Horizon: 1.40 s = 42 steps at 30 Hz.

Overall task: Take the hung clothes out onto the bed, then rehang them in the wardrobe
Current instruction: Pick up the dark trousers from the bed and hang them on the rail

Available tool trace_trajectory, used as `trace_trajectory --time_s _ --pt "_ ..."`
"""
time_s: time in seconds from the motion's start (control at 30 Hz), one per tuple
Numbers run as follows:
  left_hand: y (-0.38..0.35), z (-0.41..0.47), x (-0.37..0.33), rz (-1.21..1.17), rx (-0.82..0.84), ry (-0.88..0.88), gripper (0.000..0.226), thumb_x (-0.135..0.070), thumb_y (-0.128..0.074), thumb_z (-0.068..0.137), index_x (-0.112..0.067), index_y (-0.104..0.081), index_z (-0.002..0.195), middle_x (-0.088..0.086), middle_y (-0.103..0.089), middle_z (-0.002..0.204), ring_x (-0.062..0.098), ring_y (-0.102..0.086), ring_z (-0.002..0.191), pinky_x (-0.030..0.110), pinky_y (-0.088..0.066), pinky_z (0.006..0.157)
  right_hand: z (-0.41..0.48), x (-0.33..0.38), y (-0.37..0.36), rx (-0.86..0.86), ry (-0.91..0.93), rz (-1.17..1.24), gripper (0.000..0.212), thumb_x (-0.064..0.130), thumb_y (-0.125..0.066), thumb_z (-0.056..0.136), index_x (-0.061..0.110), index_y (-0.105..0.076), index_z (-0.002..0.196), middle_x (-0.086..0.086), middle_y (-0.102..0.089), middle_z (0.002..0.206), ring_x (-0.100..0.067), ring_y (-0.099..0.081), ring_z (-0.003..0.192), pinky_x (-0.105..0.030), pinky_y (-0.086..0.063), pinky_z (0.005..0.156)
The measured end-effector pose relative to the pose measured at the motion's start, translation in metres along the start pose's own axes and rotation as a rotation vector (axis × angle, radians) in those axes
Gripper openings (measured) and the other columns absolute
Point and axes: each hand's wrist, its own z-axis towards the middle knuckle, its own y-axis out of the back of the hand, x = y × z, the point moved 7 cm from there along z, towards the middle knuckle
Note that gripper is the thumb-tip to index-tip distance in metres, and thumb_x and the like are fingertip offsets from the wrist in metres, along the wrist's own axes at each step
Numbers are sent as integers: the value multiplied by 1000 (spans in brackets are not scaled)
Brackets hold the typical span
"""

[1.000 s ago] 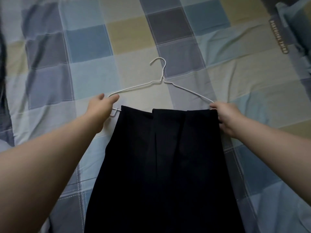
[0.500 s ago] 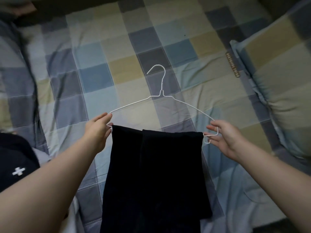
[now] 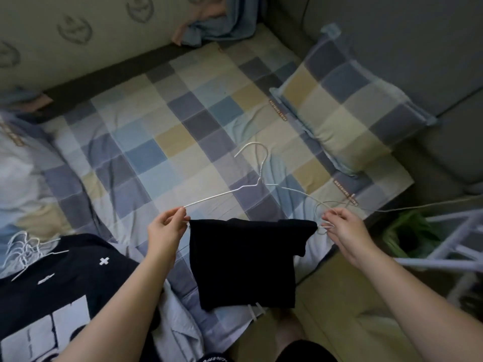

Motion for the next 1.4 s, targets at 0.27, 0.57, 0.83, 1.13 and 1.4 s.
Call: trace_trajectory --time_s 0.27,0.57,0.83,1.13,1.4 --pt "-55 -108 -41 156 289 -223 7 -18 -62 97 -13 -66 94 8 -70 88 23 -68 92 35 -53 92 -156 -24 127 -225 211 -72 17 19 -52 100 14 -67 93 -13 -68 92 -30 -65 93 -44 -53 87" --pt "-173 -235 -33 400 643 -459 10 -18 -63 96 -10 -69 95 14 -72 88 27 -70 88 38 -57 87 -306 -101 249 -433 269 -122 20 18 -58 96 23 -73 84 -12 -65 75 -34 -61 75 -34 -45 68" --pt "-275 -407 40 565 1032 -651 9 -19 -62 96 -15 -70 93 8 -73 85 26 -70 86 41 -57 86 -435 -160 337 -615 340 -78 10 16 -62 94 21 -69 90 1 -63 70 -3 -59 64 -16 -45 65" --pt "-342 -637 170 636 1330 -675 7 -22 -60 97 -24 -66 94 1 -70 88 15 -68 83 25 -53 69 -568 -237 458 -653 394 134 22 6 -59 93 20 -66 109 -5 -67 71 -18 -55 63 -28 -46 60" --pt "-387 -812 265 736 1608 -708 21 -36 -52 100 -25 -64 113 -5 -68 102 10 -64 93 23 -51 78 -679 -337 553 -509 438 753 57 36 -48 84 6 -51 132 -29 -65 100 -36 -62 91 -45 -51 82"
